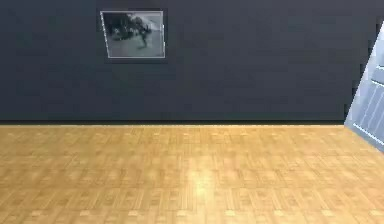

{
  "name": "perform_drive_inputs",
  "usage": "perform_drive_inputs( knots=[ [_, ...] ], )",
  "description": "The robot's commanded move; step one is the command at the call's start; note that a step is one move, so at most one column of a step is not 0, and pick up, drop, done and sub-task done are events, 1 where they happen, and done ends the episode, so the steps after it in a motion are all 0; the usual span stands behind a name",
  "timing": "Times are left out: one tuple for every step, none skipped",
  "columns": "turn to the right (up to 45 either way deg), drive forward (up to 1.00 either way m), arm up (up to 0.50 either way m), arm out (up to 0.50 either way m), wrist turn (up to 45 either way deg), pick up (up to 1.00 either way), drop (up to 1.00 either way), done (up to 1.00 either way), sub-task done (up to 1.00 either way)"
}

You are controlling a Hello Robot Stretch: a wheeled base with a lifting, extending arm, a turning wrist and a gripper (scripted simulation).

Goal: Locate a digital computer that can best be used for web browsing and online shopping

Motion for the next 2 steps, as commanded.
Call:
perform_drive_inputs(
  knots=[
    [45.0, 0.0, 0.0, 0.0, 0.0, 0.0, 0.0, 0.0, 0.0],
    [15.0, 0.0, 0.0, 0.0, 0.0, 0.0, 0.0, 0.0, 0.0]
  ],
)
